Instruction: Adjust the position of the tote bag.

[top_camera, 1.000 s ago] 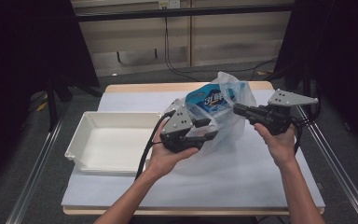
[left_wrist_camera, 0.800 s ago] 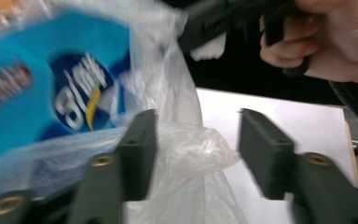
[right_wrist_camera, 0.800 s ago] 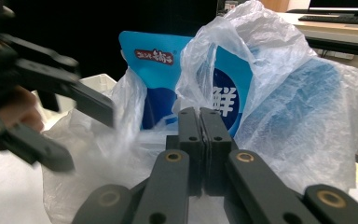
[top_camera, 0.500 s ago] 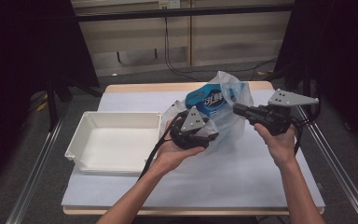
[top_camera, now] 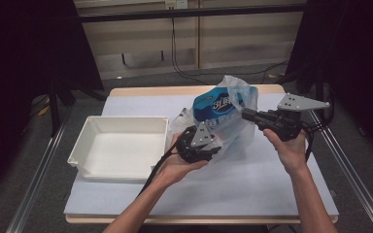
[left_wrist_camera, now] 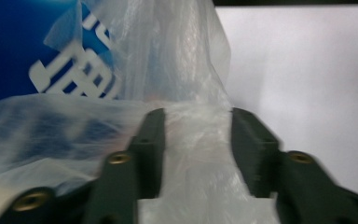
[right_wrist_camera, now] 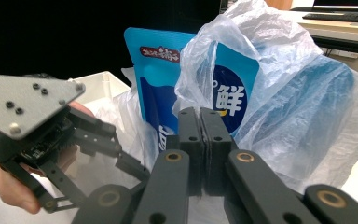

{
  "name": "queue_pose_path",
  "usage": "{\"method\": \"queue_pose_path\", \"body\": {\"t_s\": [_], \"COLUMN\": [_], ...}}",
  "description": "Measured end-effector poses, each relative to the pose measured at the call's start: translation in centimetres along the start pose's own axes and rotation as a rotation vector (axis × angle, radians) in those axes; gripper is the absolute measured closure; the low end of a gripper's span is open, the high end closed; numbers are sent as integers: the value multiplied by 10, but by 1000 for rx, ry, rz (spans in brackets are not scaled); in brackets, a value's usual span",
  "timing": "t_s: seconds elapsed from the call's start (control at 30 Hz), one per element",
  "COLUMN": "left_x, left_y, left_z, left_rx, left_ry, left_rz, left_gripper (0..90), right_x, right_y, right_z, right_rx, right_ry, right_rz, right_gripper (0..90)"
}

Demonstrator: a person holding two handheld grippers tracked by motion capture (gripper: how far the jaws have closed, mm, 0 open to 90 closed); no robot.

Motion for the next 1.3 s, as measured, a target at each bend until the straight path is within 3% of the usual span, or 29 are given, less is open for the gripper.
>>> {"method": "queue_pose_path", "body": {"t_s": [0.17, 0.23, 0.37, 0.5, 0.67, 0.77, 0.97, 1.07, 1.3], "left_x": [1, -1, -10, -20, -40, -48, -64, -79, -102], "left_y": [-6, -6, -1, 5, 16, 19, 30, 44, 58], "left_z": [-3, -4, -2, -2, -4, -9, -13, -14, -29], "left_rx": [-13, -31, -73, -86, -127, -144, -130, -129, -155], "left_ry": [-7, -12, -43, -75, -113, -119, -123, -133, -114], "left_rz": [-21, -13, 32, 66, 144, 153, 176, 230, 285], "left_gripper": [856, 899, 900, 900, 900, 900, 900, 900, 900], "right_x": [0, 0, 0, 0, 0, -1, -7, -9, -11], "right_y": [0, -1, -1, -1, 0, 2, 11, 17, 36], "right_z": [-1, -1, 1, 1, 1, 2, 2, 2, 7], "right_rx": [-3, -1, -2, 0, 0, 1, -5, -13, -19], "right_ry": [3, 3, 1, -2, -3, -2, -5, -7, -12], "right_rz": [-2, -2, -2, 0, -1, 4, 27, 45, 64], "right_gripper": [890, 890, 890, 890, 891, 893, 896, 897, 898]}}
Point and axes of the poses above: each handheld gripper's, and its own axes: x roughly forward along the jaws, y roughly out of its top, z roughly to its right, the point moved 10 cm from there along x, roughly forward along the jaws, and after that the axes turned 1 degree about -x, right-handed, at the moved point
